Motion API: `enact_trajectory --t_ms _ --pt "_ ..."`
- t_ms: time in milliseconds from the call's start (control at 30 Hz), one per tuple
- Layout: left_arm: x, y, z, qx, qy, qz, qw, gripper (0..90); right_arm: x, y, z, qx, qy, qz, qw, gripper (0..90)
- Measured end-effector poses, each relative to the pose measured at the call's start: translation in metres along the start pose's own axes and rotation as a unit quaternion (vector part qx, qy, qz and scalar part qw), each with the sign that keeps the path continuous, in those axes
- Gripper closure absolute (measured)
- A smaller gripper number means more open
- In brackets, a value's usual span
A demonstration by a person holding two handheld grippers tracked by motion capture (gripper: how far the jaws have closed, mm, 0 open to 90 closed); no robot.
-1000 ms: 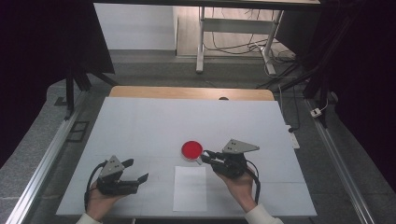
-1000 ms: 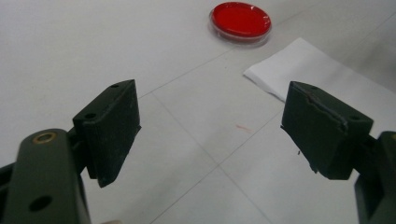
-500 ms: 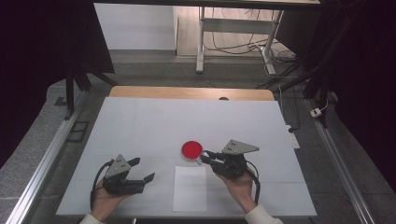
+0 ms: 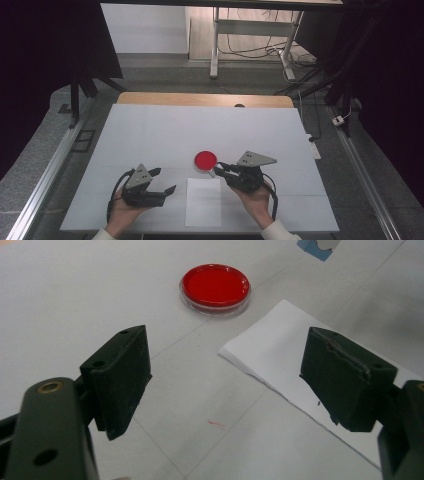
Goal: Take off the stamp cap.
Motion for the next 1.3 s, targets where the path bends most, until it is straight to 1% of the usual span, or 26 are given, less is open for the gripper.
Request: enact_trajectory --t_ms 133,633,1033,1300 --pt "-0.004 0.004 0.005 0.003 -0.004 0.007 1.0 20.2 0.0 0.0 -0.001 -0.003 0.001 0.001 1.0 75.5" --pt "-0.012 0.013 0.016 0.003 -0.015 0.014 0.9998 20.2 0.0 0.0 0.0 -0.005 0.0 0.0 1.0 75.5" --pt "-0.018 0.017 0.027 0.008 -0.019 0.022 0.9995 20.2 0.0 0.0 -0.001 -0.008 -0.002 0.001 1.0 75.5" --pt "-0.025 0.02 0.036 0.013 -0.022 0.033 0.9991 20.4 0.001 0.0 0.0 -0.01 0.001 0.003 0.9999 75.5"
Point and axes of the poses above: each handheld gripper's, and its own axes: z roughly forward along the jaws, y roughly out of its top, x roughly to its left, the point moved 3 cm from there along z, roughly forward along the jaws, and after that the axes turned 2 degrees about -z, right-handed, at the moved point
